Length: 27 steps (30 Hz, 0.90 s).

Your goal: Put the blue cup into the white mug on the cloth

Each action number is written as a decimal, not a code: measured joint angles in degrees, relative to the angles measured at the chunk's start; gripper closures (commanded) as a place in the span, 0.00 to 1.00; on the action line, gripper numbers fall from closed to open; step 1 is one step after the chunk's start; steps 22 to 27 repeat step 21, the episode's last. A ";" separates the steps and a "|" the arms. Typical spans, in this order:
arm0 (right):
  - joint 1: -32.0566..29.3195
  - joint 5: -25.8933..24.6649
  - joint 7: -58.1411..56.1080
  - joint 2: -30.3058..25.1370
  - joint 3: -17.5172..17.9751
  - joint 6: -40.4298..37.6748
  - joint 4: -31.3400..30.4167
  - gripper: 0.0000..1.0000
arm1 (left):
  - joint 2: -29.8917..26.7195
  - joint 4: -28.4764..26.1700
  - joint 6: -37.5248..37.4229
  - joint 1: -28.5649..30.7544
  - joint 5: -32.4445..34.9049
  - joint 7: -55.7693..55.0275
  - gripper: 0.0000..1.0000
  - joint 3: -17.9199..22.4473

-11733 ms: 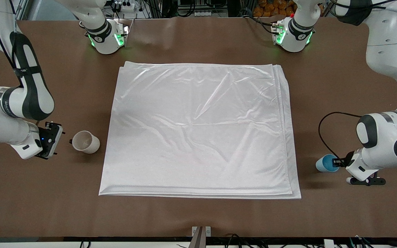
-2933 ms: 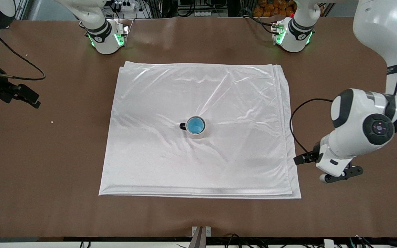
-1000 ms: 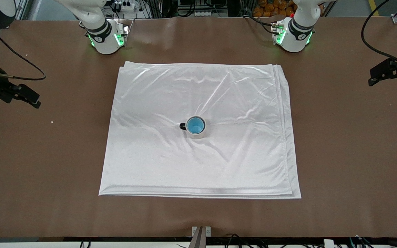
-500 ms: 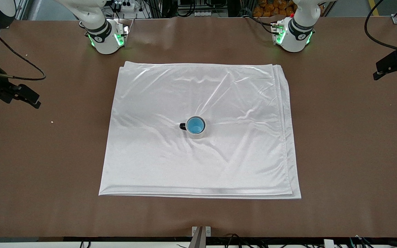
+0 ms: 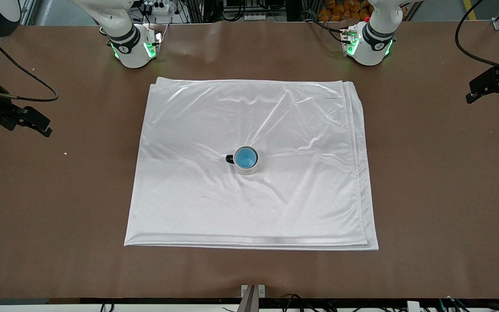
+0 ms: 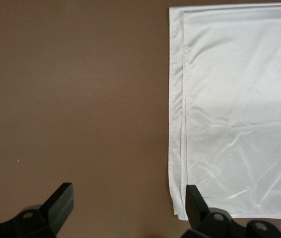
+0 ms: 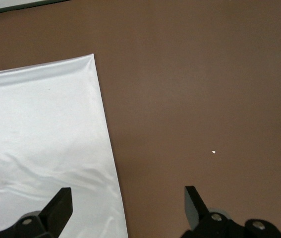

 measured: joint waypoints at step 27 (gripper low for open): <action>-0.08 0.00 0.00 0.04 -0.18 0.28 0.45 0.00 | -0.26 -0.10 0.00 -0.21 0.00 0.00 0.00 0.00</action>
